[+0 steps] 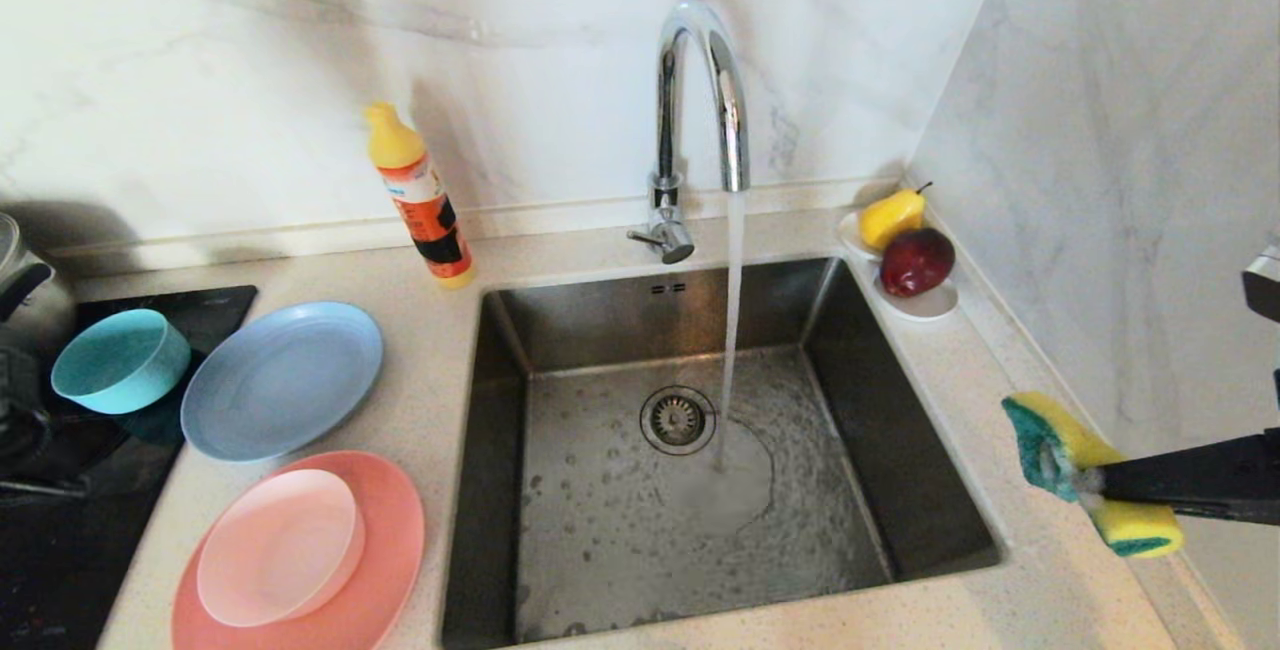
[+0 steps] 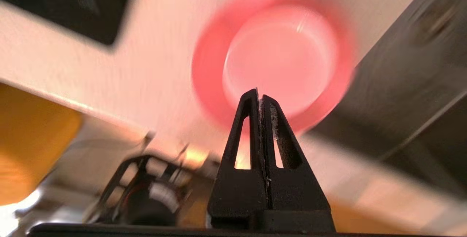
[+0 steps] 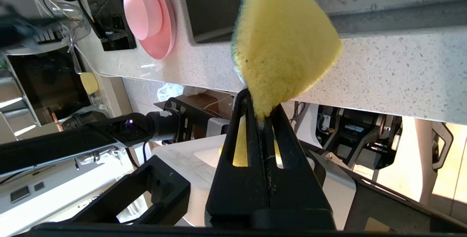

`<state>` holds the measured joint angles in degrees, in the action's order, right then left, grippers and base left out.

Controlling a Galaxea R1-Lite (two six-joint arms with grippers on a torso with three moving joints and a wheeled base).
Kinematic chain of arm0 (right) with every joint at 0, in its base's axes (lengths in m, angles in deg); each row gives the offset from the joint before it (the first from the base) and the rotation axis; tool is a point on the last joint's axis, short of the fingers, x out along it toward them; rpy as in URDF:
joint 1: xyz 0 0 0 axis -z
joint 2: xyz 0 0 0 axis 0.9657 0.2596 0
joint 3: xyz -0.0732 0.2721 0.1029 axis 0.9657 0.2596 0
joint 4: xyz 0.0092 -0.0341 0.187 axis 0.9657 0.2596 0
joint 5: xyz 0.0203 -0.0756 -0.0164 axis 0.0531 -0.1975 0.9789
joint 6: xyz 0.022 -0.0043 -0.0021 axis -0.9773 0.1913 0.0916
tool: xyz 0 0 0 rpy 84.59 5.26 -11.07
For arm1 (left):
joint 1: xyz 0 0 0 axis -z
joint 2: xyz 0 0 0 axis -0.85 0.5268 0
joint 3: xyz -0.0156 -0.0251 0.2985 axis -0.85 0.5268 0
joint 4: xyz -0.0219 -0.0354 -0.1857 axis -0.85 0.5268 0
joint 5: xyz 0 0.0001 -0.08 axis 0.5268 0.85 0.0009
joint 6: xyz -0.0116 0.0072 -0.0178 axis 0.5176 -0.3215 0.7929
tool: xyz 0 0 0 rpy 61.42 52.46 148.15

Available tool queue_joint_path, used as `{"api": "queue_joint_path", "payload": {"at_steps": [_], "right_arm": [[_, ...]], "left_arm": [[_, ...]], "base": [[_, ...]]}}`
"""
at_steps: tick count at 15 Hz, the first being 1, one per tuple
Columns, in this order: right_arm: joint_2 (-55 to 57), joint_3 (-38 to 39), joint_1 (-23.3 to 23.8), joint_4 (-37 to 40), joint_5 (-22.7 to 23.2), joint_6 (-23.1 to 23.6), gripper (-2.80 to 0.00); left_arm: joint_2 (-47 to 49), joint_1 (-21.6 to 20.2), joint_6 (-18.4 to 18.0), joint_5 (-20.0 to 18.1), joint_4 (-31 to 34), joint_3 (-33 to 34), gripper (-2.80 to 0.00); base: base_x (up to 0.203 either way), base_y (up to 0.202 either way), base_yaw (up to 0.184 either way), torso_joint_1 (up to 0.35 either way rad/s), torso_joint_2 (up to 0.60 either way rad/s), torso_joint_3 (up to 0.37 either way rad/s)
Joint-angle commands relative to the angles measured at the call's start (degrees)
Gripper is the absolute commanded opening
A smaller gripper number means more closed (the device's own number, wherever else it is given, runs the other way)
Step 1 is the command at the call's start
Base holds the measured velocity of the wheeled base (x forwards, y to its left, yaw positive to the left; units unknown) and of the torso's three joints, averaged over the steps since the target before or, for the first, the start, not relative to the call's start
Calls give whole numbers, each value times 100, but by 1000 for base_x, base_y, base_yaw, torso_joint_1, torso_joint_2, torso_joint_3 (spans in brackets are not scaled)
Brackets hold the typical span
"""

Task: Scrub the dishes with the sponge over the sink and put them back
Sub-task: Wash the bowl

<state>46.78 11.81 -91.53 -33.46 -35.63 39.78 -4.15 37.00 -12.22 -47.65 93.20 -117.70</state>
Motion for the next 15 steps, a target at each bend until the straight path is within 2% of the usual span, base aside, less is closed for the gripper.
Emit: {"api": "queue_joint_path", "payload": {"at_steps": [1, 4, 12, 15], "right_arm": [[24, -25, -3, 0, 19, -13, -280], [5, -5, -3, 0, 19, -13, -280], [-22, 56, 129, 9, 19, 4, -280], [-13, 184, 129, -21, 19, 4, -280]], "left_arm": [[-244, 151, -170, -8, -278, 1021, 0], [-267, 327, -289, 23, -860, 1809, 0], [-37, 372, -301, 70, -2165, 3093, 0], [0, 507, -248, 61, -2608, 3405, 0]], "base": [[0, 0, 0, 0, 0, 0], [0, 0, 0, 0, 0, 0], [0, 0, 0, 0, 0, 0], [0, 0, 0, 0, 0, 0]]}}
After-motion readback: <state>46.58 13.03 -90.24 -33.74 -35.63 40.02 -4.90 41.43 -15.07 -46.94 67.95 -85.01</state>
